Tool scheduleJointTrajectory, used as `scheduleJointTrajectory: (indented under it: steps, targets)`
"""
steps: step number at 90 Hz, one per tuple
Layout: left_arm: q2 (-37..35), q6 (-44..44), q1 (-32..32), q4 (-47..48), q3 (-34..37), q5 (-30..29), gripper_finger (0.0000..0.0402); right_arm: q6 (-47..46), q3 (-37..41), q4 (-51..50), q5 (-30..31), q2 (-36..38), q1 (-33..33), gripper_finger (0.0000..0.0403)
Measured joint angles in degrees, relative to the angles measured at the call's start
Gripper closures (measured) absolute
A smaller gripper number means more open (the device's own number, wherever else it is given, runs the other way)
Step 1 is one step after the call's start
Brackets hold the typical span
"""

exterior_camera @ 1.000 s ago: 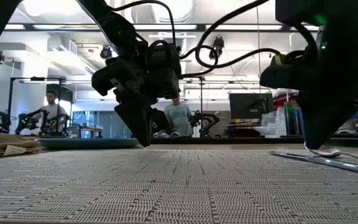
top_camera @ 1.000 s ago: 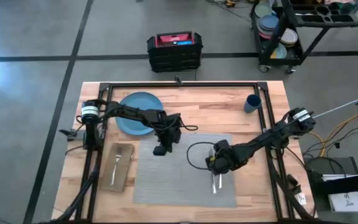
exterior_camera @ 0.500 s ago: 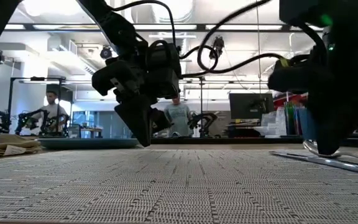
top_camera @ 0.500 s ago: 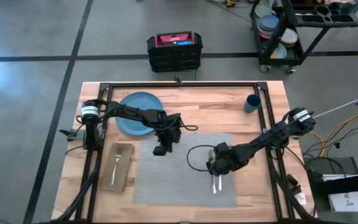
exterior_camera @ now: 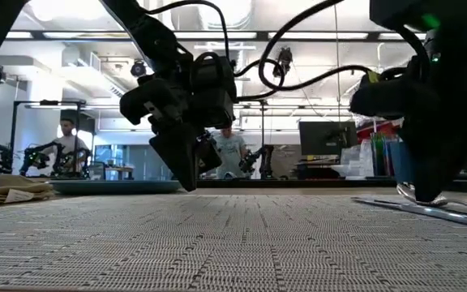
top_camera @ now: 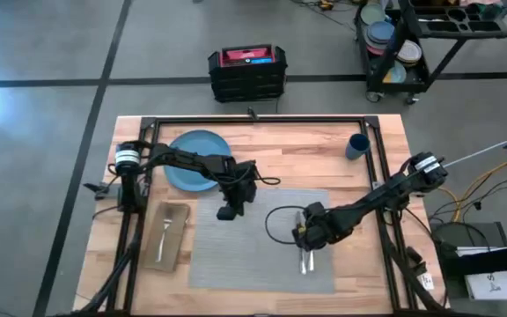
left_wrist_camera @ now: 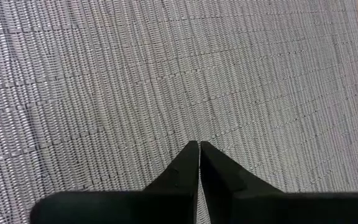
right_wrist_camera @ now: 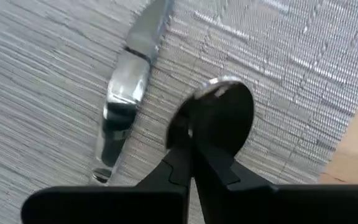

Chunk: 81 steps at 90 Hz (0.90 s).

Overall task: Set table place
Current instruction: Adjust the utensils on the gray table mat, then put the blue plate in the center of the gray table mat

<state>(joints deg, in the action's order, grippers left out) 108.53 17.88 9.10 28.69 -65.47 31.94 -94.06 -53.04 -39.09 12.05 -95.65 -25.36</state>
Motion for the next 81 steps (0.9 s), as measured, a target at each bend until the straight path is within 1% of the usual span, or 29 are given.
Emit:
scheduleJointTrajectory:
  steps: [26, 36, 41, 45, 51, 59, 64, 72, 81]
  targets:
    - [-0.91, -0.48, 0.0, 2.09, -0.02, -0.02, 0.0401, 1.56, -1.51, -0.56, 3.9, 4.05, 0.02, 0.0403]
    - [-1.53, -1.05, 0.0, 3.86, -0.34, -0.45, 0.0401, -0.12, -1.79, -1.65, 8.33, 5.92, 0.15, 0.0403]
    - [-2.27, -1.66, 0.0, 5.03, -0.57, -2.96, 0.0401, -2.4, -1.81, -2.23, 11.41, 6.7, 0.57, 0.0403]
    - [-3.07, -2.07, 0.0, 6.39, -0.83, -6.42, 0.0401, -3.47, -1.84, -2.84, 13.06, 7.43, 1.06, 0.0403]
    - [-4.95, -1.71, 0.08, 9.33, -1.1, -14.15, 0.0401, -3.24, -1.84, -3.36, 14.75, 8.3, 2.04, 0.0403]
    - [-8.81, -0.46, 0.49, 11.92, -1.14, -25.24, 0.0401, -0.58, -1.84, -3.38, 15.93, 9.34, 3.54, 0.0403]
    - [-11.7, -0.36, 1.25, 12.32, -1.04, -29.48, 0.04, 1.19, -1.86, -3.36, 16.36, 9.99, 4.61, 0.0403]
    - [-16.26, -3.03, 3.72, 12.34, -0.39, -30.25, 0.0395, 5.18, -1.84, -3.43, 16.49, 10.92, 6.71, 0.0403]
    - [-21.49, -9.66, 8.46, 10.21, 1.23, -26.66, 0.0391, 11.7, -1.81, -2.98, 16.55, 12.36, 9.4, 0.0403]
